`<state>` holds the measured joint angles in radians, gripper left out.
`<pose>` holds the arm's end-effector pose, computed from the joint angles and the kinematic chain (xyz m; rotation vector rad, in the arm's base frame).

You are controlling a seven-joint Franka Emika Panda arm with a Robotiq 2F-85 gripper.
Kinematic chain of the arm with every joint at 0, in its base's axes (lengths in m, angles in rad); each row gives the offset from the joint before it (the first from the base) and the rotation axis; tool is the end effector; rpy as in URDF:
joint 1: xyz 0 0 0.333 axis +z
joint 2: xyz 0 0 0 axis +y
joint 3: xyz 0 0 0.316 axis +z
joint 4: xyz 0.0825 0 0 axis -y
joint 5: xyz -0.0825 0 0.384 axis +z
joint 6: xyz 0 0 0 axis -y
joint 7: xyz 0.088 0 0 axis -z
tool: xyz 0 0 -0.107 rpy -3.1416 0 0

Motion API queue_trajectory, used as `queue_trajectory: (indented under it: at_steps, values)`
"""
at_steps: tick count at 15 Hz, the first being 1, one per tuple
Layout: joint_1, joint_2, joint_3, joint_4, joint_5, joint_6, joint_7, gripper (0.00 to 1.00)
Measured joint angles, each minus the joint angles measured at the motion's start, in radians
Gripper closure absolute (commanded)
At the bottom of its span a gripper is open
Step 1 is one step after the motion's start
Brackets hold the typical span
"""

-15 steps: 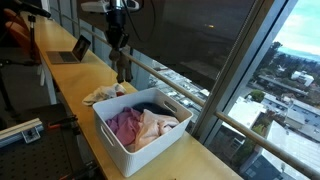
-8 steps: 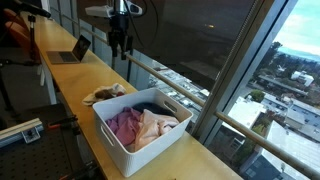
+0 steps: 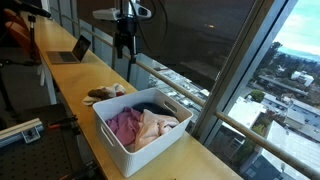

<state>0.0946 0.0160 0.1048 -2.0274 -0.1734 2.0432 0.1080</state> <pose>0.5463 0.1005 0.4400 2.9796 0.2546 0.0350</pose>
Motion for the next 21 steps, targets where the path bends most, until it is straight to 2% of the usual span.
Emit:
queue_trajectory:
  at_steps: [3,8,14,21]
  values:
    - [-0.033,0.017,-0.033,0.004,-0.002,0.013,-0.004,0.00]
    - [-0.062,0.095,-0.068,0.041,-0.011,0.102,-0.016,0.00]
    - [-0.061,0.256,-0.075,0.131,-0.117,0.202,-0.016,0.00]
    - [-0.091,0.458,-0.125,0.146,-0.113,0.328,-0.082,0.00]
